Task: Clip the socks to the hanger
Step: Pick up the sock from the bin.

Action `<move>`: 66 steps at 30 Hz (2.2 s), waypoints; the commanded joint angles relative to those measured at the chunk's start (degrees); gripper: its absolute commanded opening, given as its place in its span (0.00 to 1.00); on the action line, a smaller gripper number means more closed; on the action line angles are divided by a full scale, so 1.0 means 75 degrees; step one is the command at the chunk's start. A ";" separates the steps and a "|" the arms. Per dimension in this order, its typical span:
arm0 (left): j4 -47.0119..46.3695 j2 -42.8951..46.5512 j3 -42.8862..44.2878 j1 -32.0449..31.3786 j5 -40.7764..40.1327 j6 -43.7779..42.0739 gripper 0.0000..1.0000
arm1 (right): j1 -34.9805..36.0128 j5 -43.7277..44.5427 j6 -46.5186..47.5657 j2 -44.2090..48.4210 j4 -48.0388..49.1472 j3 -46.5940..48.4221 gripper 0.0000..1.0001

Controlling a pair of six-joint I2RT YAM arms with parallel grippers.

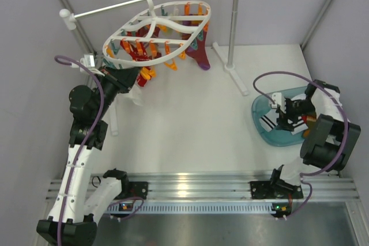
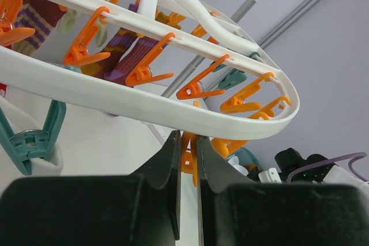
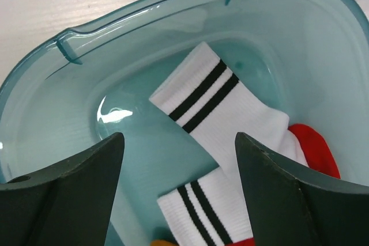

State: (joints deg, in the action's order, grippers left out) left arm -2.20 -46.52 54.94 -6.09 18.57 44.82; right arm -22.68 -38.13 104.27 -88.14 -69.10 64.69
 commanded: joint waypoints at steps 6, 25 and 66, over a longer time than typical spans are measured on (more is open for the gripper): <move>0.0070 -0.0125 -0.0024 0.0038 -0.0144 -0.0058 0.00 | 0.0609 0.0302 0.3417 -0.0869 -0.0033 0.0258 0.73; 0.0141 -0.0242 -0.0071 0.0038 -0.0261 -0.0233 0.00 | 0.1452 0.1756 0.3021 -0.2545 0.0611 0.0844 0.62; -0.0094 -0.0148 -0.0130 0.0038 -0.0167 -0.0222 0.00 | 0.1846 -0.2771 -1.0191 0.2633 0.5574 0.2744 0.00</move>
State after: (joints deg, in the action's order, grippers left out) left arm -1.58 -47.40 54.08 -6.09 18.55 42.89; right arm -15.03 -56.64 53.71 -72.10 -47.22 87.05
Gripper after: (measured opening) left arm 0.134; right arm 0.029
